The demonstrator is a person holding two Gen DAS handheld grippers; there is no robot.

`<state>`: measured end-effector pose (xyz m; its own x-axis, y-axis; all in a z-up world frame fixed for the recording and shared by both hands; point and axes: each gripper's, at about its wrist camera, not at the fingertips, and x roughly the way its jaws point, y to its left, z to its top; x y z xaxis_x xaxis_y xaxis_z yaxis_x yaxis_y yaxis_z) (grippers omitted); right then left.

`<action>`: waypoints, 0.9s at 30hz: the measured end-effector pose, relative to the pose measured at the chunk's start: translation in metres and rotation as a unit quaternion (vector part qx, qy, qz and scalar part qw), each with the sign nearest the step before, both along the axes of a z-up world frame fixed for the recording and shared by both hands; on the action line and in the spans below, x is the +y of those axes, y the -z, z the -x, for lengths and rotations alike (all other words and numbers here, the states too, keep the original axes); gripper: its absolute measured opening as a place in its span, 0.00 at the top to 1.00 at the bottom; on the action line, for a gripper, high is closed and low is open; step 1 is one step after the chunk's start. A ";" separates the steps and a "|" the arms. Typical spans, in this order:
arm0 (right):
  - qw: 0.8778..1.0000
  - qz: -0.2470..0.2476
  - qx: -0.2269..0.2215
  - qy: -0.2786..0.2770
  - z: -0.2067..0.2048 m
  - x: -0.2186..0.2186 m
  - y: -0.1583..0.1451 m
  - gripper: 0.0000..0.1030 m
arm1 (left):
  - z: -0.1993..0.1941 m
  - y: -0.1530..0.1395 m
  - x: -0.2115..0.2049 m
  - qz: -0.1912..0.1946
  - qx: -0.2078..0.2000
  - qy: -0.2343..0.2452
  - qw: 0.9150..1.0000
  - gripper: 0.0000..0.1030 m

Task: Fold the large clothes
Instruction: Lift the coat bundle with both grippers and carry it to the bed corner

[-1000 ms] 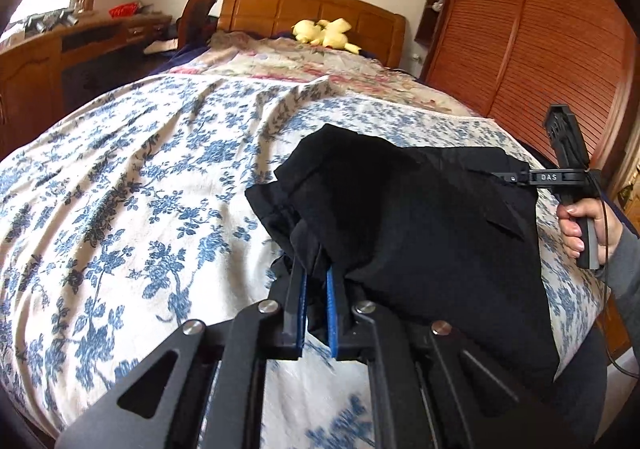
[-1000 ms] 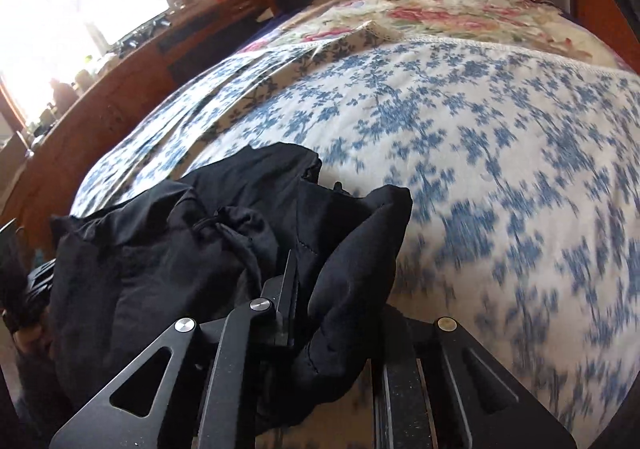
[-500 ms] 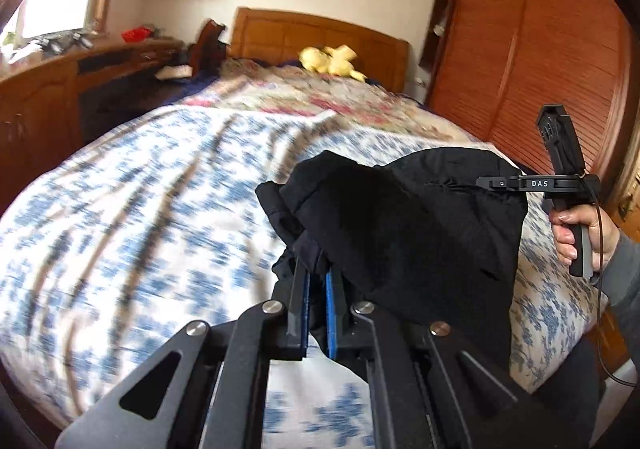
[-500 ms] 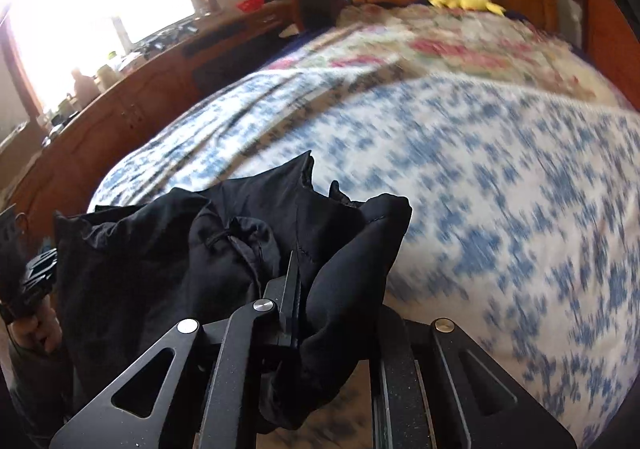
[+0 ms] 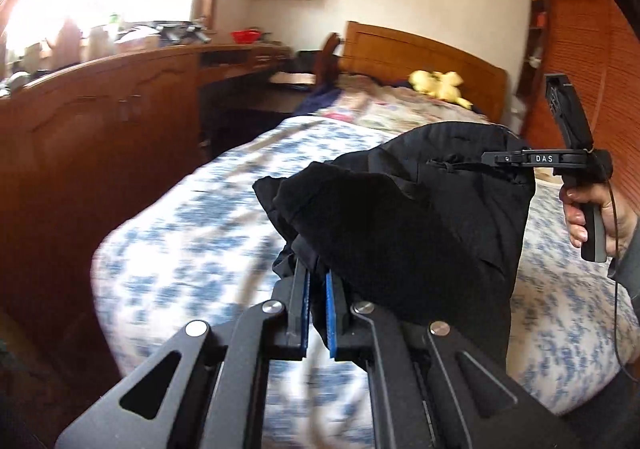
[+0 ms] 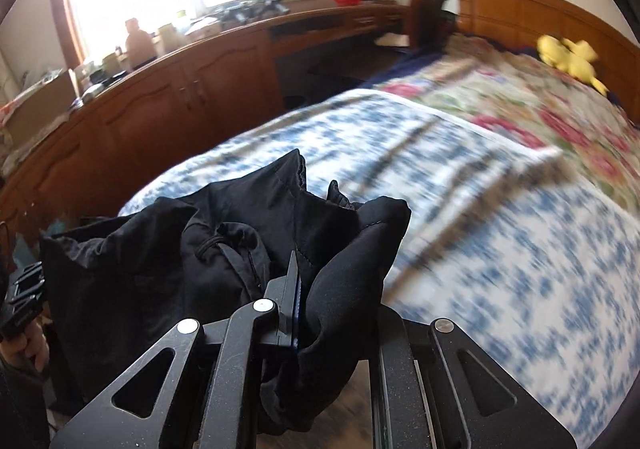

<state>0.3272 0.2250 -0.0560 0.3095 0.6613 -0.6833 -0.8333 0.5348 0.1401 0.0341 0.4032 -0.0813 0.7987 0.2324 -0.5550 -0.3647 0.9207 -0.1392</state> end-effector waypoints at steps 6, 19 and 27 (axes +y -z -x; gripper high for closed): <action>0.999 0.019 -0.018 -0.019 0.009 0.098 0.005 0.92 | 0.023 0.011 0.056 -0.005 -0.001 -0.054 0.999 0.96; 0.993 0.016 -0.083 -0.080 0.068 0.263 -0.020 0.88 | 0.064 0.041 0.148 -0.008 0.023 -0.150 0.988 0.96; 0.987 0.082 -0.130 -0.037 0.071 0.266 0.014 0.38 | 0.061 0.057 0.159 0.000 0.042 -0.166 0.985 0.91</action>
<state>0.2565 0.4911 -0.0703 0.4445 0.5753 -0.6867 -0.8669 0.4695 -0.1678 -0.0270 0.5619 -0.1387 0.6302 0.4726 -0.6160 -0.6557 0.7488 -0.0964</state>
